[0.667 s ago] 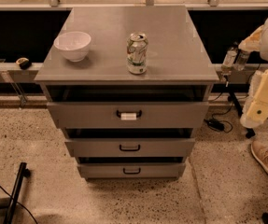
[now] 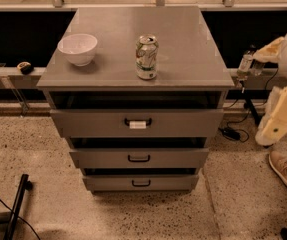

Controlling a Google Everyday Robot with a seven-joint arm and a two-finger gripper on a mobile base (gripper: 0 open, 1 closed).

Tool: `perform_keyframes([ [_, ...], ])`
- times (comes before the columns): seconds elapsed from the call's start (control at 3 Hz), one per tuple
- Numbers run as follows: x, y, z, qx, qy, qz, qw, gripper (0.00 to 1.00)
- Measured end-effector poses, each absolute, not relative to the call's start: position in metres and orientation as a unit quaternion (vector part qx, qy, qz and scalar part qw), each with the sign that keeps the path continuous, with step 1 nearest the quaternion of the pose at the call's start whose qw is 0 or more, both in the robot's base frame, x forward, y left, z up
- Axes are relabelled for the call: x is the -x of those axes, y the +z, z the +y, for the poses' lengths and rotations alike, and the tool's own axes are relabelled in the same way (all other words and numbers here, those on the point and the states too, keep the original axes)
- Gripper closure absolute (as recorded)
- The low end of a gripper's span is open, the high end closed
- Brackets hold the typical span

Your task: Open middle drawer

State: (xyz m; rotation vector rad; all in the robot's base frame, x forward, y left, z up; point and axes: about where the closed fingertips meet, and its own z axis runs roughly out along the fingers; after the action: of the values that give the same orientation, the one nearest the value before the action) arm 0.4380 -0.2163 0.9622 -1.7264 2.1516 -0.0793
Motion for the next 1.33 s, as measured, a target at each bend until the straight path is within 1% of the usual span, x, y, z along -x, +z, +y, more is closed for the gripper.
perform_keyframes([
  [0.33,-0.446,0.96,-0.217,0.625,-0.039,0.746,0.227,0.0],
  [0.67,-0.447,0.961,-0.217,0.626,-0.04,0.745,0.227,0.0],
  [1.0,-0.452,0.924,-0.211,0.627,-0.015,0.74,0.244,0.0],
  [1.33,-0.446,0.851,-0.187,0.641,0.036,0.715,0.277,0.0],
])
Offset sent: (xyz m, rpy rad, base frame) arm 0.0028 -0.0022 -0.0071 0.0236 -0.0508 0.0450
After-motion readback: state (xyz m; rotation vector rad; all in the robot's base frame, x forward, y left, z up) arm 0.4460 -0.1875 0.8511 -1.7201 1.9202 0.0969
